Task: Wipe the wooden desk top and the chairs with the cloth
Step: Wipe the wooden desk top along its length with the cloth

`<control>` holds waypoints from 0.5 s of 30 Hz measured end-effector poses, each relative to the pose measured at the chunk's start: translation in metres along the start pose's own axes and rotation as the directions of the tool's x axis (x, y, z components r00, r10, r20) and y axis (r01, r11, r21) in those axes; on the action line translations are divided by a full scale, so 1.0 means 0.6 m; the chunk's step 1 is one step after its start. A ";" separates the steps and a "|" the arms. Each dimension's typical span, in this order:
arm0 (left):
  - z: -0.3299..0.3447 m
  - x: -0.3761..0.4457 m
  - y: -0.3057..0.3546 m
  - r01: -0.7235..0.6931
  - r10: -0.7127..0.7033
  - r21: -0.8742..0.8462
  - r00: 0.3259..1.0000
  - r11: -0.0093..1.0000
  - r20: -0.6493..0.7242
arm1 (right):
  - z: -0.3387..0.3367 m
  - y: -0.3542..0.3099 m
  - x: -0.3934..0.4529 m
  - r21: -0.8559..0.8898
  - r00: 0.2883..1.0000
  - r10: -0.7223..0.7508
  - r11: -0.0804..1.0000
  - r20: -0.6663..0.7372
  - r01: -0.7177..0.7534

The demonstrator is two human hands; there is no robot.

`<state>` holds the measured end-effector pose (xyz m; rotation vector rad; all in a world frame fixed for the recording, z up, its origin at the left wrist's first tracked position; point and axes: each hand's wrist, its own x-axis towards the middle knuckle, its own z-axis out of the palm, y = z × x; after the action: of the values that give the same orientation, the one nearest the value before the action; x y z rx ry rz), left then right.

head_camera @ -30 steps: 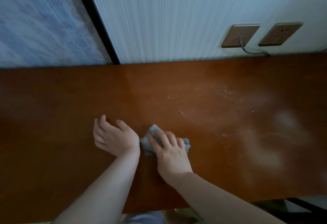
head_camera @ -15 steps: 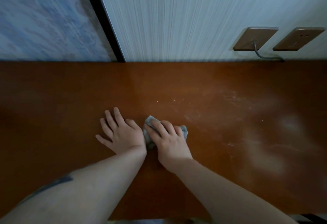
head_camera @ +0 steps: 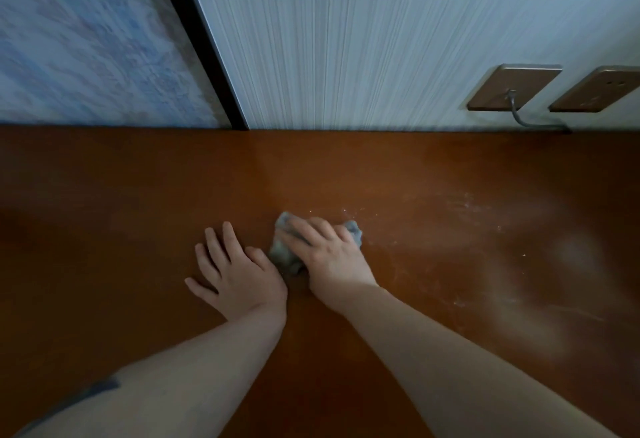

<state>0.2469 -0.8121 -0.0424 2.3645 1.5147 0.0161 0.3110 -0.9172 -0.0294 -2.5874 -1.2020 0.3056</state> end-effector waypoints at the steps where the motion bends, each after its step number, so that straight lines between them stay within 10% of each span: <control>1: -0.001 -0.001 0.000 0.001 -0.001 -0.005 1.000 1.000 -0.005 | 0.000 0.006 0.002 0.011 0.991 0.124 0.992 -0.045 -0.124; 4: -0.001 -0.001 -0.002 -0.012 0.012 0.003 1.000 1.000 0.000 | 0.021 -0.029 -0.042 0.109 0.908 0.391 0.920 -0.150 -0.377; 11: -0.001 -0.002 -0.002 0.001 -0.001 -0.027 1.000 1.000 -0.012 | -0.016 -0.009 0.003 0.007 0.984 -0.127 0.992 0.128 0.127; 15: -0.002 -0.005 -0.001 0.003 -0.003 -0.028 1.000 1.000 -0.019 | -0.011 0.008 0.018 0.075 0.928 0.362 0.931 -0.086 -0.356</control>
<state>0.2449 -0.8144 -0.0408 2.3464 1.5163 0.0589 0.3233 -0.9127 -0.0259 -2.7253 -0.6694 0.2758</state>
